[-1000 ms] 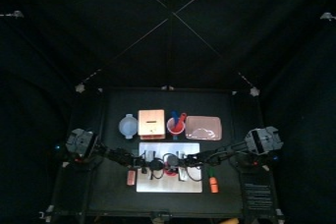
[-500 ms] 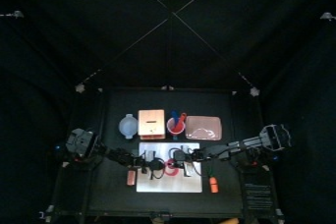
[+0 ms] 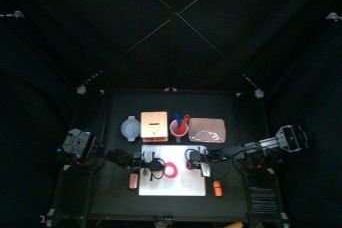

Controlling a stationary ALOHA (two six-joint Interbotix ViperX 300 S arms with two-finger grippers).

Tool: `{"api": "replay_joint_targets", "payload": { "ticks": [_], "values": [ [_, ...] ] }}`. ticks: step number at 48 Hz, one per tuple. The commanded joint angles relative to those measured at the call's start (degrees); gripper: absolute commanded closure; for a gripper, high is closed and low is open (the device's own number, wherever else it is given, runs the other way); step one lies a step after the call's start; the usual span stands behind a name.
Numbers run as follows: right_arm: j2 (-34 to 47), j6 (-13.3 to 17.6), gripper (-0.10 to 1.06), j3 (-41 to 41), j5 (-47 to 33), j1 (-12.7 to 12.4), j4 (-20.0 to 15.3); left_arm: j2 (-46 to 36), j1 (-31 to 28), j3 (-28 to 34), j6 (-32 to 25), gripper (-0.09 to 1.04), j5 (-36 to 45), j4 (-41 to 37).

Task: Get the cutter from the drawer then cut the dough then place the extra dough in the bowl
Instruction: Place the extra dough in the bowl

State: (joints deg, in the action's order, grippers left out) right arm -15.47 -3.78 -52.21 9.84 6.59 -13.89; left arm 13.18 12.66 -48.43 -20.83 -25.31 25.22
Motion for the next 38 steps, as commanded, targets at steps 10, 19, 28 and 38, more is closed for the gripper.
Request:
{"api": "replay_joint_targets", "payload": {
  "ticks": [10,19,28,38],
  "values": [
    [-0.7,0.0,0.39,-1.14,-0.62,-0.26,-1.05,-3.34,-2.2,0.26,-0.09,0.46,-0.26,0.62],
    [0.0,0.09,0.36,-2.29,-1.67,-0.7,-1.14,-3.43,-2.64,0.53,-0.18,0.46,-0.26,0.53],
    [-0.26,0.09,0.3,-1.93,-2.99,-0.79,-1.23,-3.43,-2.64,0.97,-0.26,0.46,-0.26,0.35],
    [-0.44,0.18,0.06,-1.23,-3.08,-0.79,-1.58,-3.52,-2.72,1.23,-0.26,0.46,-0.26,0.0]
  ]
}}
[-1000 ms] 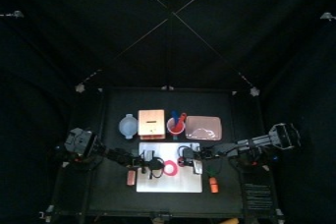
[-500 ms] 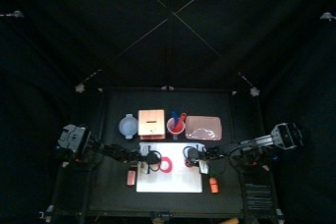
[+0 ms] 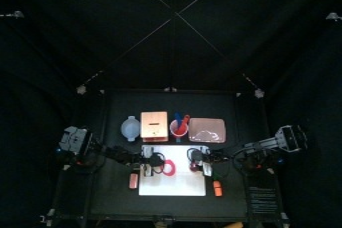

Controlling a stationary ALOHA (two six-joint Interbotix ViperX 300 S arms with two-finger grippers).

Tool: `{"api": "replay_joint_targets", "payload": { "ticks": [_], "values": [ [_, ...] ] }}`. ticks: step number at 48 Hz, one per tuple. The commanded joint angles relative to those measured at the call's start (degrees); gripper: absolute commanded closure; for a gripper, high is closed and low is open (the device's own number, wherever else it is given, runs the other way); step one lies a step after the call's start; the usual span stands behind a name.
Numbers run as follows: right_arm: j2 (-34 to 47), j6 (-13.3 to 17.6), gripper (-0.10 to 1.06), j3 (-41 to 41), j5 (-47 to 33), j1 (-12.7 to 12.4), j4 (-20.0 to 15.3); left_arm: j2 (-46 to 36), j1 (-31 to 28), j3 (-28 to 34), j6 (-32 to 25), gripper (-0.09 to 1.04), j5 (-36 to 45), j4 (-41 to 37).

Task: Get the cutter from the drawer then cut the dough then place the extra dough in the bowl
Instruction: Place the extra dough in the bowl

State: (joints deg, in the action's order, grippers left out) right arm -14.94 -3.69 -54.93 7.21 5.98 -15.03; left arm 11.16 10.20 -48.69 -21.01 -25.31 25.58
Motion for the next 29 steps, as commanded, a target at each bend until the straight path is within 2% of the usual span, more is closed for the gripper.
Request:
{"api": "replay_joint_targets", "payload": {
  "ticks": [1,7,15,29],
  "values": [
    [-0.97,0.0,0.04,1.67,-0.44,-0.18,-0.44,-1.58,-0.26,1.58,-0.09,0.46,-0.26,-0.44],
    [-0.97,0.0,-0.06,2.99,-0.62,-0.18,-0.35,-1.93,-0.53,1.76,-0.09,0.45,-0.26,-0.53],
    [-0.26,-0.09,-0.07,4.83,-2.02,-0.18,0.0,-2.11,-1.49,2.2,0.09,0.39,-0.26,0.0],
    [3.16,-0.09,-0.07,5.8,-6.15,-0.7,-0.26,-1.14,-2.2,4.04,-0.09,0.14,2.37,-2.64]
  ]
}}
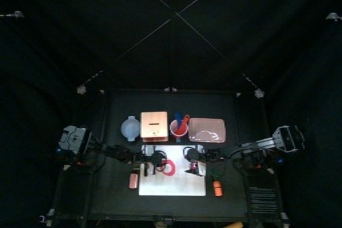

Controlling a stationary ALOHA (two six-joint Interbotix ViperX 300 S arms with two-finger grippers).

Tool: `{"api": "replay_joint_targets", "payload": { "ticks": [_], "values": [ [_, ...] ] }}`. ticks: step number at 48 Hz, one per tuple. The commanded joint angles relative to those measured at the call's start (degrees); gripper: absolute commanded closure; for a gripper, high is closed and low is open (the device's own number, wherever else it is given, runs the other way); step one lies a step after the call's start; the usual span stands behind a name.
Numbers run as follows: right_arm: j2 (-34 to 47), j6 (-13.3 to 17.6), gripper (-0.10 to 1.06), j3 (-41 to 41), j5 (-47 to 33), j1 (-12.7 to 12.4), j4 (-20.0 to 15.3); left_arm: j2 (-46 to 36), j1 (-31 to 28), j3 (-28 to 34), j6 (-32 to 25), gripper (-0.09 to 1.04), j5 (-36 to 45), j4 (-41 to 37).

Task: Get the cutter from the drawer then cut the dough then place the extra dough in the bowl
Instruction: Place the extra dough in the bowl

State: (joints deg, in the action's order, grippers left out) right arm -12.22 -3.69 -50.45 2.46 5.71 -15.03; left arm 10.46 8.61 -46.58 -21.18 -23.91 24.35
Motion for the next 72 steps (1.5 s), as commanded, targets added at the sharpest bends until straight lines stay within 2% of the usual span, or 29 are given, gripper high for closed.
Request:
{"api": "replay_joint_targets", "payload": {
  "ticks": [1,26,48,72],
  "values": [
    [0.79,-0.09,-0.07,1.32,-1.58,-0.44,-0.26,-0.26,-0.62,2.02,0.09,0.13,1.32,-1.58],
    [4.48,-0.09,-0.07,2.99,-1.76,-0.53,0.97,3.87,-2.64,5.1,0.26,0.12,7.91,-2.9],
    [4.48,-0.09,-0.07,3.08,-1.85,-1.05,0.97,4.57,-2.37,5.63,0.44,0.29,13.97,-2.99],
    [4.48,-0.09,-0.07,3.43,-1.49,-1.76,1.05,4.39,-2.11,5.63,0.44,0.41,14.33,-4.39]
  ]
}}
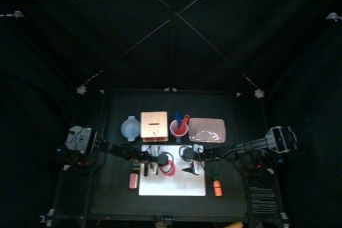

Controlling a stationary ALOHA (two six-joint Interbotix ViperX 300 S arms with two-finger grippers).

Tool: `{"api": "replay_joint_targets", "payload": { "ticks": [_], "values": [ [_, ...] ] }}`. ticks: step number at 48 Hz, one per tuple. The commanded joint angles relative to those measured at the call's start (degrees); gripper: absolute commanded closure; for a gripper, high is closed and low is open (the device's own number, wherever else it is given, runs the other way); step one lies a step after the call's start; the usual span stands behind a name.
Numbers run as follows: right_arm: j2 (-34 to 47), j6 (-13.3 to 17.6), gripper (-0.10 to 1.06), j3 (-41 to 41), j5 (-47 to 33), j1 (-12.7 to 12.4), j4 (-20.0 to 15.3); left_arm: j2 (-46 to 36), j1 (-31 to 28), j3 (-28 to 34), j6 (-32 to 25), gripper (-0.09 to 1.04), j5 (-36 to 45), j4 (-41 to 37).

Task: Get the cutter from the drawer then cut the dough then place the extra dough in the bowl
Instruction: Place the extra dough in the bowl

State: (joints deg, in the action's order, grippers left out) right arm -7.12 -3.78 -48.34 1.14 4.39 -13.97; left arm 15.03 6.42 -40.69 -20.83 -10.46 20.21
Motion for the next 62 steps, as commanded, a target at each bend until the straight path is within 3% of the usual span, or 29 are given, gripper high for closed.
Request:
{"api": "replay_joint_targets", "payload": {
  "ticks": [1,9,25,50,62],
  "values": [
    [-0.62,0.0,-0.07,1.41,-0.18,-0.44,0.0,-0.35,0.09,-0.26,0.09,0.41,0.88,-0.26],
    [-0.62,0.0,-0.07,1.67,-0.09,-0.79,0.0,-4.04,0.18,0.18,-0.18,0.41,0.97,-0.97],
    [-0.62,-0.18,-0.07,2.64,2.9,-1.32,0.09,-21.36,-0.88,-2.64,-0.09,0.41,1.93,-8.09],
    [-0.35,-0.09,-0.07,3.87,3.87,-2.64,3.69,-44.47,-17.4,-14.77,0.0,0.41,8.7,-12.39],
    [-0.35,-0.09,-0.07,4.31,-0.09,-3.34,6.06,-55.63,-22.41,-20.39,0.09,0.41,9.84,-12.3]
  ]
}}
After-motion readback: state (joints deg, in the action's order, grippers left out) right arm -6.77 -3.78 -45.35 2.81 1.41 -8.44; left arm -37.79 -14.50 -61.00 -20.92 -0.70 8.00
